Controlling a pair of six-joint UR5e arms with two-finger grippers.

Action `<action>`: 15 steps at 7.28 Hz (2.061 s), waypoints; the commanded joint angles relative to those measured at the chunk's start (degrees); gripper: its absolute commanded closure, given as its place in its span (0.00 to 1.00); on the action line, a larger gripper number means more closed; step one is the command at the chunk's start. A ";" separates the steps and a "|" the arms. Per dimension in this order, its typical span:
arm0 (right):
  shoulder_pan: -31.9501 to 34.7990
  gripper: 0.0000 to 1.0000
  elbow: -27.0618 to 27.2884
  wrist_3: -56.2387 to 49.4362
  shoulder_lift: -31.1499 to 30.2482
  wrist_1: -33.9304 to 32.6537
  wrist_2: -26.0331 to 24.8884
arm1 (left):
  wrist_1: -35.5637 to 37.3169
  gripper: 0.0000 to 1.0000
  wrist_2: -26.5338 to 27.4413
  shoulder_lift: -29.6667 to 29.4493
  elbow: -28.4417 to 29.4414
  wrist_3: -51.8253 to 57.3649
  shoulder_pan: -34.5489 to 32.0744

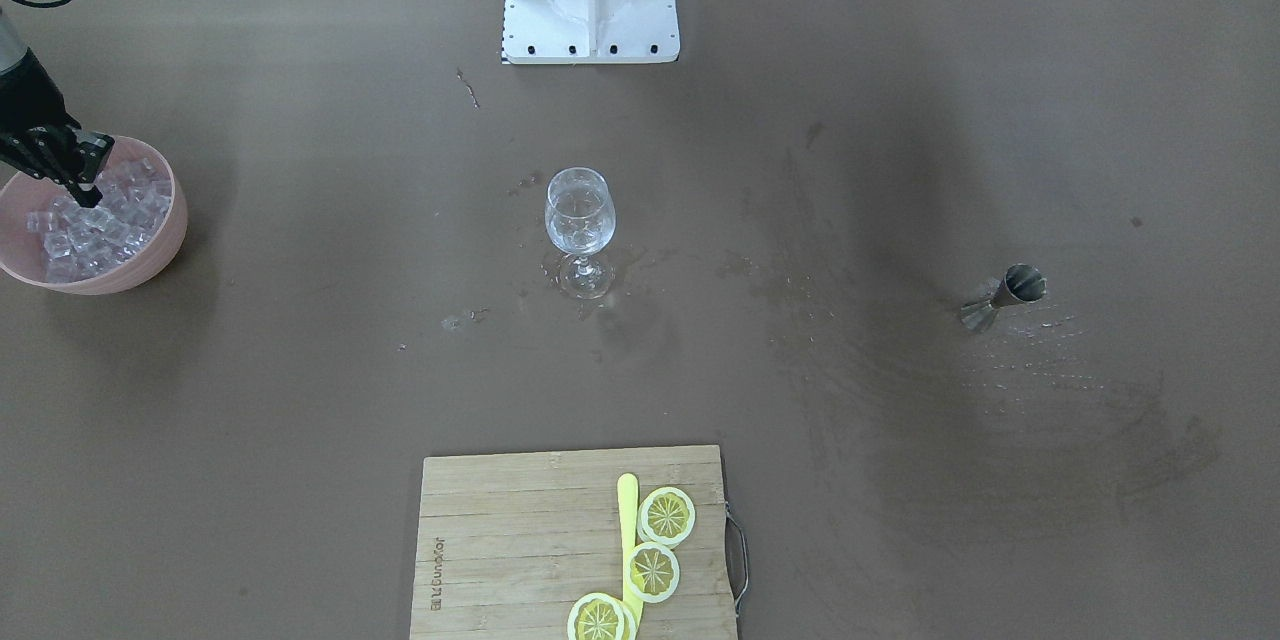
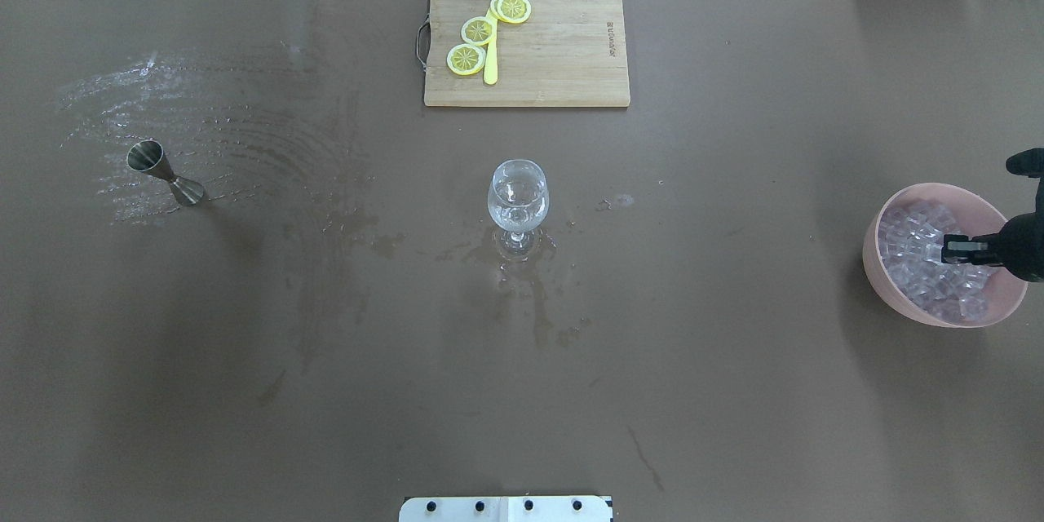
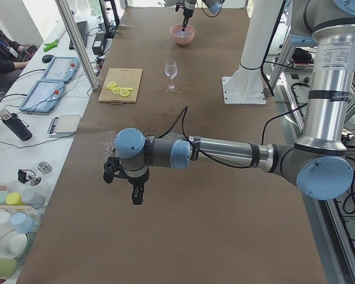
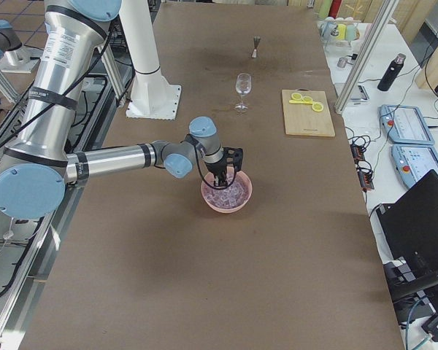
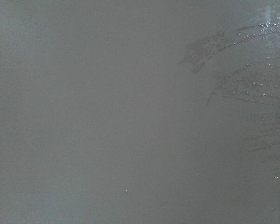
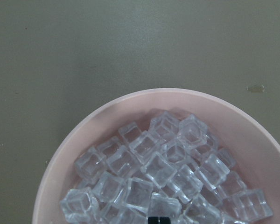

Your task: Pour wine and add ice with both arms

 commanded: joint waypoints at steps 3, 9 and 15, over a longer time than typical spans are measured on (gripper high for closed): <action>-0.18 0.18 -1.65 0.02 0.37 -0.17 -0.47 | -0.97 0.02 -0.01 0.00 0.09 -0.06 0.00; -0.45 0.52 -2.97 0.11 0.81 0.01 -0.47 | -0.97 0.02 -0.01 0.00 0.09 -0.06 0.09; 0.25 1.00 0.00 -0.50 1.69 -0.17 0.23 | -1.06 0.02 -0.01 0.00 0.35 -0.06 0.09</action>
